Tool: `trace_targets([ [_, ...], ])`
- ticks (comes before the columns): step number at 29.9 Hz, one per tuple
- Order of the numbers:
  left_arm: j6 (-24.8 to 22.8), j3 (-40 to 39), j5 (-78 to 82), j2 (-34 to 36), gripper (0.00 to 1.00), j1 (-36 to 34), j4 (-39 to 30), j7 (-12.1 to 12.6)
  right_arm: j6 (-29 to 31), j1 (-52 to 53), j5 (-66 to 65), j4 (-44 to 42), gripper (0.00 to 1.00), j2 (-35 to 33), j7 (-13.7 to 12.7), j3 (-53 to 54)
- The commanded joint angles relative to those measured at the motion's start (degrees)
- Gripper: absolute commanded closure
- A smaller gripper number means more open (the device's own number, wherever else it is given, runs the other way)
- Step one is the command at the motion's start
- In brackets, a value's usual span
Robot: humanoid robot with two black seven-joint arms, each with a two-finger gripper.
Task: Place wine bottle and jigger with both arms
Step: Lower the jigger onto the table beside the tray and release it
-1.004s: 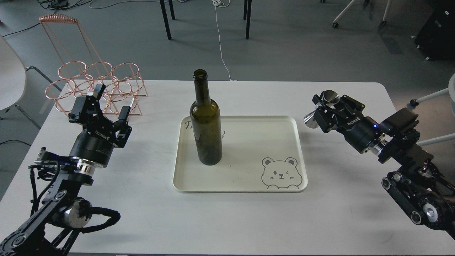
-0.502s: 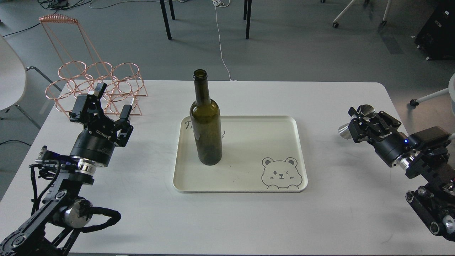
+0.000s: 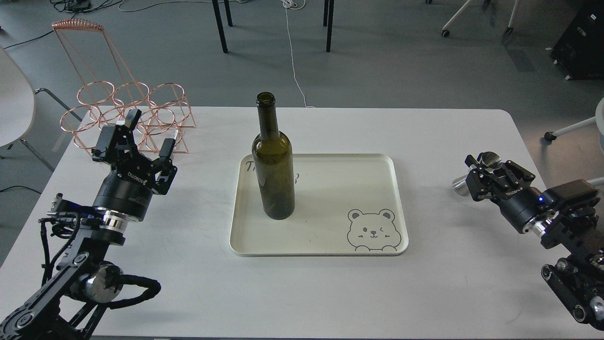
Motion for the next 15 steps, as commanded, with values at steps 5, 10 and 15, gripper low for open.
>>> trace_targets([
  [5, -0.02, 0.05, 0.0, -0.09, 0.02, 0.0, -0.08, 0.0, -0.03, -0.46, 0.0, -1.16, 0.67, 0.28, 0.0, 0.0],
  [10, -0.02, 0.05, 0.0, -0.09, 0.02, 0.0, -0.08, 0.0, 0.05, -0.81, 0.0, -1.16, 0.66, 0.45, 0.0, -0.09],
  [15, -0.02, 0.05, 0.0, -0.09, 0.02, 0.0, -0.08, 0.0, 0.05, -0.9, 0.0, -1.25, 0.63, 0.54, 0.0, -0.09],
])
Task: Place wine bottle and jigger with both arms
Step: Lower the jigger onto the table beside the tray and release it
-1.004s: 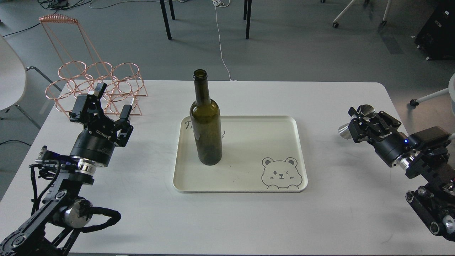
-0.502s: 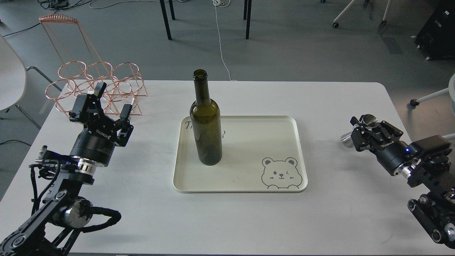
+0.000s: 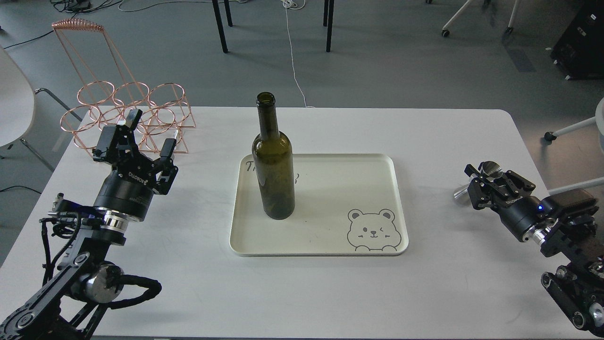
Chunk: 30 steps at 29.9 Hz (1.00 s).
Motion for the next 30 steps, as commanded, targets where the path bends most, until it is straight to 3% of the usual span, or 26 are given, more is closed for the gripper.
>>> trace_targets([
  [1, 0.0, 0.0, 0.0, 0.01, 0.02, 0.0, 0.0, 0.0, 0.07, -0.03, 0.0, -0.01, 0.62, 0.0, 0.0, 0.0],
  [9, 0.09, 0.0, 0.0, 0.01, 0.02, 0.0, 0.0, 0.0, 0.07, -0.81, 0.0, 0.08, 0.46, 0.0, 0.0, 0.0],
  [12, 0.0, -0.09, 0.0, 0.01, 0.02, 0.0, 0.0, 0.0, 0.07, -0.99, 0.0, 0.08, 0.35, 0.0, 0.0, -0.09],
  [15, 0.0, -0.09, 0.0, 0.01, 0.02, -0.09, 0.0, 0.0, 0.07, -1.25, 0.0, 0.61, 0.16, 0.0, 0.0, -0.09],
  [18, 0.0, 0.0, 0.0, -0.17, 0.02, -0.09, 0.0, 0.0, 0.24, -2.31, 0.0, 1.13, 0.06, -0.52, 0.0, 0.0],
  [30, 0.0, 0.08, 0.0, -0.69, 0.02, -0.09, 0.0, 0.0, 0.77, -11.18, 0.0, 9.74, 0.04, -7.73, 0.0, 2.19],
])
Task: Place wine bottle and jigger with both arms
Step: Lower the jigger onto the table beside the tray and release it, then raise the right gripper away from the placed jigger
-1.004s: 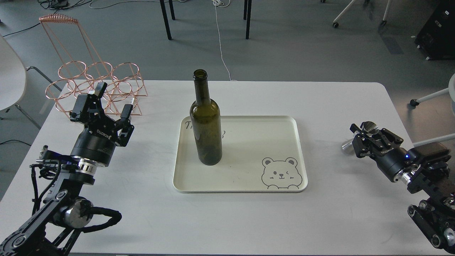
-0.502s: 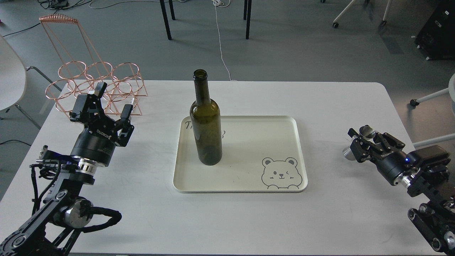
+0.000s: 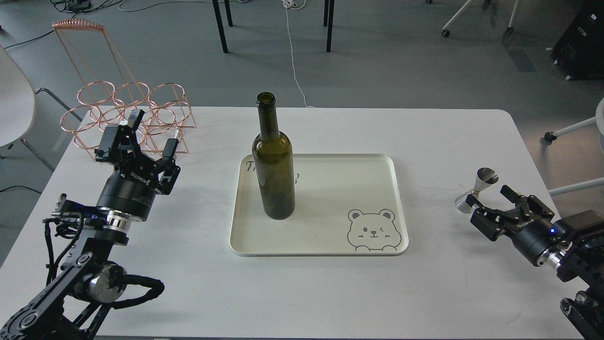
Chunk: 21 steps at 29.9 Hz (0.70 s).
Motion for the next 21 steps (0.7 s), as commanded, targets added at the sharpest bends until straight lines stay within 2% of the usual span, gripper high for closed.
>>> trace_targets([
  [1, -0.09, 0.0, -0.01, 0.03, 0.02, 0.01, 0.04, 0.0, 0.22, -3.57, 0.0, 4.3, 0.04, -2.45, 0.0, 2.19],
  [4, -0.09, 0.0, -0.01, 0.12, 0.02, 0.01, -0.05, 0.0, 1.36, -6.74, 0.0, 10.18, 0.04, -4.65, 0.0, 2.55],
  [7, -0.09, 0.0, -0.01, 0.29, 0.02, 0.01, -0.05, 0.0, 3.72, -10.6, 0.71, 20.27, 0.04, -6.67, 0.0, 1.76],
  [11, 0.0, 0.0, -0.01, 0.64, 0.02, 0.09, -0.05, 0.0, 12.77, -13.51, 17.2, 34.17, 0.04, -7.91, 0.0, 1.58],
  [14, 0.09, -0.18, 0.08, 0.99, 0.02, 0.1, -0.05, 0.0, 18.05, -12.38, 33.09, 39.63, 0.04, -7.12, 0.0, 1.49],
  [18, 0.09, -0.09, 0.08, 2.31, 0.02, 0.1, -0.05, 0.0, 22.71, -4.75, 57.34, 39.74, 0.04, -6.15, 0.0, -0.26],
  [21, 0.0, 0.09, 0.08, 3.45, 0.02, 0.1, -0.05, 0.0, 23.34, 1.59, 74.24, 38.07, 0.04, -4.22, 0.0, -3.69],
])
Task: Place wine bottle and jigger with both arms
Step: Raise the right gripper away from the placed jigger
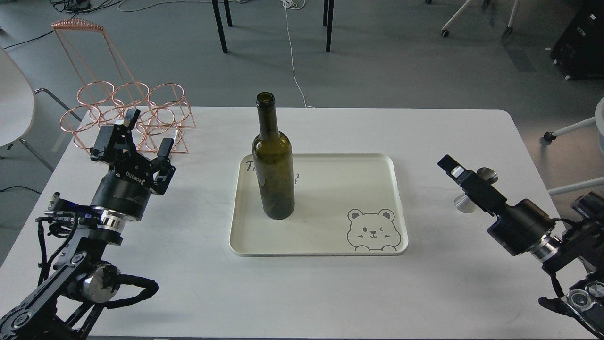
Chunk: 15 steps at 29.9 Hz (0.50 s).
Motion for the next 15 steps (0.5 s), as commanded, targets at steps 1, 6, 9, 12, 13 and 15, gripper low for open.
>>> trace_targets([
  [1, -0.08, 0.1, 0.08, 1.26, 0.02, 0.0, 0.01, 0.0, 1.09, 7.65, 20.49, -2.98, 0.03, 3.28, 0.01, -3.49],
  [6, -0.17, 0.19, 7.09, 4.95, 0.02, 0.18, -1.04, 0.0, 4.16, 11.18, 30.56, -13.34, 0.02, 13.56, -2.22, -3.58],
  [9, -0.17, 0.19, 16.83, 7.93, 0.02, 0.35, -2.53, 0.0, 7.94, 11.27, 30.47, -20.11, 0.02, 18.4, -4.34, -3.84],
  [12, -0.08, 0.1, 29.4, 13.03, 0.02, 0.35, -5.6, 0.0, 9.01, 11.1, 29.95, -23.65, 0.02, 20.43, -4.34, -4.46],
  [13, -0.08, -0.08, 34.22, 14.87, 0.02, 0.35, -6.22, 0.0, 9.01, 11.1, 29.95, -23.74, 0.02, 20.69, -4.26, -4.81],
  [15, 0.01, -0.52, 45.29, 19.09, 0.02, -0.35, -6.93, 0.0, 9.01, 11.01, 29.95, -23.65, 0.02, 20.7, -4.26, -5.51],
])
